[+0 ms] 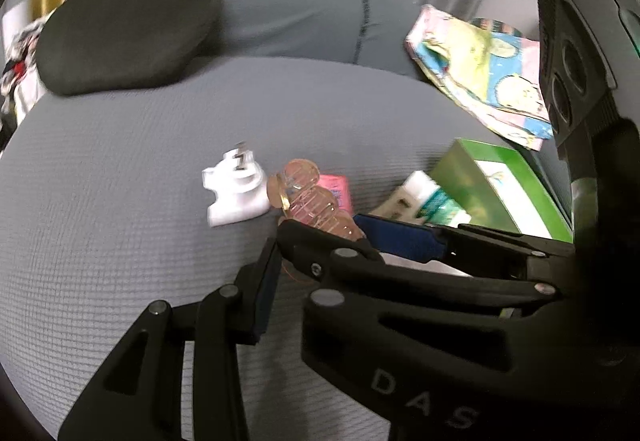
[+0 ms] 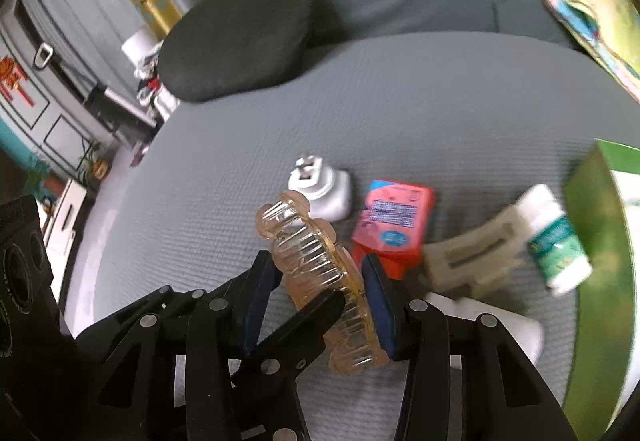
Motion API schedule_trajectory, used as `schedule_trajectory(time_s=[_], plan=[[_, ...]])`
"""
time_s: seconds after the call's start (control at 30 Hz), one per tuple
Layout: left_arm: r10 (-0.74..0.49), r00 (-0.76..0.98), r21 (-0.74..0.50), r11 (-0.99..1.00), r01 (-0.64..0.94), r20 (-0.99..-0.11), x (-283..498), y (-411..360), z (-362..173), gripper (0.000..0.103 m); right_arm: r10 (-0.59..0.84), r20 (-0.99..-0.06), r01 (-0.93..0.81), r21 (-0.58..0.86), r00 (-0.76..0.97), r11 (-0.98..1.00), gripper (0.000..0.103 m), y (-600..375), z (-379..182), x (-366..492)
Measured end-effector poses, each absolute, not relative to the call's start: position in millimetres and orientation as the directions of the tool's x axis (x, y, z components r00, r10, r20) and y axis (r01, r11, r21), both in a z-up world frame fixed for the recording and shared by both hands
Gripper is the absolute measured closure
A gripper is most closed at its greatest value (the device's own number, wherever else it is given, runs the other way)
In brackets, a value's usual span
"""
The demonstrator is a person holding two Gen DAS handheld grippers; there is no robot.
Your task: Organize rigid objects
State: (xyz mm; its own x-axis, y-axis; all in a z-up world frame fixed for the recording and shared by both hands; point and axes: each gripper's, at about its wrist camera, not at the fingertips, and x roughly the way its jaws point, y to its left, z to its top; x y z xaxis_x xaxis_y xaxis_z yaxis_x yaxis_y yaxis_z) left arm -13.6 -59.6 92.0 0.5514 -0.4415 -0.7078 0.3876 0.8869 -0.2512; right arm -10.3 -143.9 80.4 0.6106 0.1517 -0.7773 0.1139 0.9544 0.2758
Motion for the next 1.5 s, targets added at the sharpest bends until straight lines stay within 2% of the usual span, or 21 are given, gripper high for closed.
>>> schedule_trajectory(time_s=[0.33, 0.7, 0.83, 1.0, 1.2, 1.5], plan=[[-0.546, 0.524, -0.235, 0.804, 0.545, -0.654, -39.7, -118.5, 106.7, 0.068, 0.021, -0.725, 0.248, 0.263, 0.688, 0.932, 0.055, -191.4, 102.8, -70.5], [-0.610, 0.447, -0.202, 0.711, 0.674, -0.655, -59.8, -190.7, 113.1, 0.069, -0.067, -0.700, 0.386, 0.309, 0.711, 0.869, 0.055, -255.1, 104.8, -127.4], [-0.639, 0.412, -0.212, 0.673, 0.709, -0.650, -65.7, -211.5, 117.7, 0.067, -0.067, -0.678, 0.405, 0.354, 0.732, 0.843, 0.063, -278.4, 107.9, -146.6], [-0.657, 0.405, -0.182, 0.637, 0.749, -0.636, -73.4, -228.4, 127.2, 0.067, -0.087, -0.638, 0.415, 0.386, 0.765, 0.824, 0.063, -294.6, 116.8, -164.0], [-0.645, 0.403, -0.168, 0.638, 0.751, -0.650, -74.6, -238.2, 126.7, 0.067, -0.071, -0.637, 0.425, 0.423, 0.768, 0.800, 0.063, -307.6, 113.7, -169.1], [-0.601, 0.465, -0.128, 0.690, 0.713, -0.650, -67.0, -191.6, 130.3, 0.063, 0.013, -0.641, 0.335, 0.418, 0.768, 0.844, 0.063, -277.8, 119.2, -149.6]])
